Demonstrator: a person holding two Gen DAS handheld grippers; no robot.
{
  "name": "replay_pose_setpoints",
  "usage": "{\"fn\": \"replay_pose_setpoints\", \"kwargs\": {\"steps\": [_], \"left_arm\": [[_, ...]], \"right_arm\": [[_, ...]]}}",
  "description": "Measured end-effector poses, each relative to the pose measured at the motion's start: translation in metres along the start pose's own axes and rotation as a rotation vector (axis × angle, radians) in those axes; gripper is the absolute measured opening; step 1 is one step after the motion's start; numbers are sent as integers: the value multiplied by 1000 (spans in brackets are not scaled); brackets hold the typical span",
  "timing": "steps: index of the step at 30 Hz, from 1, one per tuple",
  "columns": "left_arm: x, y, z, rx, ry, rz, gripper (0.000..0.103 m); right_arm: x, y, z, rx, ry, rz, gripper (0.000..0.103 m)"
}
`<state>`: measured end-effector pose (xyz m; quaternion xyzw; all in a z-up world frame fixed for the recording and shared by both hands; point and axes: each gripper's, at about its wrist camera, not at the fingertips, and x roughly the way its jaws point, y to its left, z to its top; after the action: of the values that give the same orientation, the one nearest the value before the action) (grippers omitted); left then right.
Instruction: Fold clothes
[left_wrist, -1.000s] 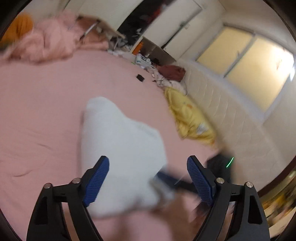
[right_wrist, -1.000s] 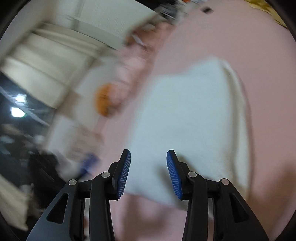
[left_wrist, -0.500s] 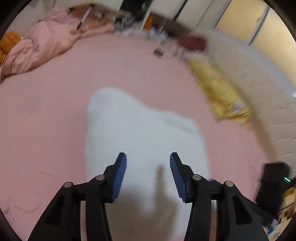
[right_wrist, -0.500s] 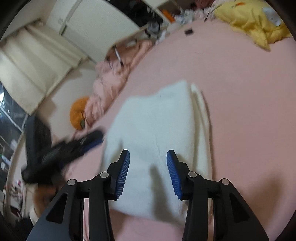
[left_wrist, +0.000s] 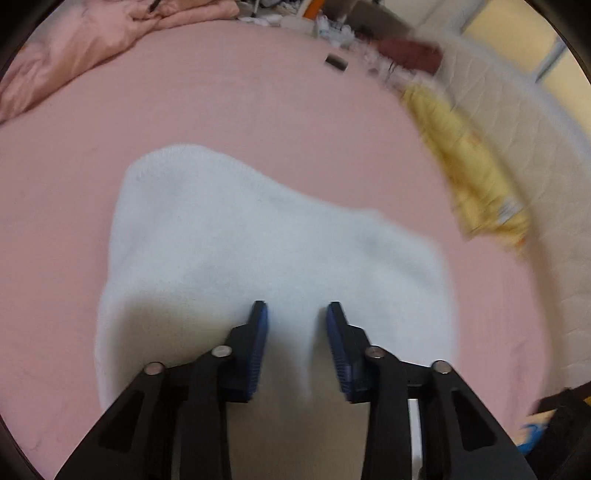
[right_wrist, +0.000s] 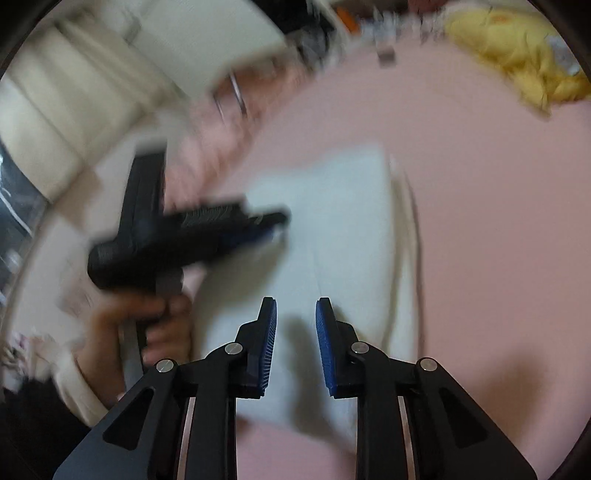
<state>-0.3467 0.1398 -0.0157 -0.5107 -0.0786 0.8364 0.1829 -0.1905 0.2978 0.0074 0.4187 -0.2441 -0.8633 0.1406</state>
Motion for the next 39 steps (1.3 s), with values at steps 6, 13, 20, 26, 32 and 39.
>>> {"fn": "replay_pose_setpoints", "kwargs": {"steps": [6,13,20,26,32,39], "left_arm": [[-65,6,-29,-61,-128,-134,33],[-93,23,-127,60,-166,-7,32],[-124,17,-133,60,-181,10,32],[-102,28,-146,63,-117,72,23],[-149,32,-163,78,-153,184,80],[-188,40,-239,142,-154,307,83]], "right_arm": [[-17,24,2,-115,-84,-79,21],[-12,38,-7,-198,-63,-72,28],[-1,42,-24,-231,-1,-114,30],[8,29,-44,-255,66,-186,28],[-31,44,-57,-251,-12,-205,31],[-72,70,-112,-215,-71,-329,80]]}}
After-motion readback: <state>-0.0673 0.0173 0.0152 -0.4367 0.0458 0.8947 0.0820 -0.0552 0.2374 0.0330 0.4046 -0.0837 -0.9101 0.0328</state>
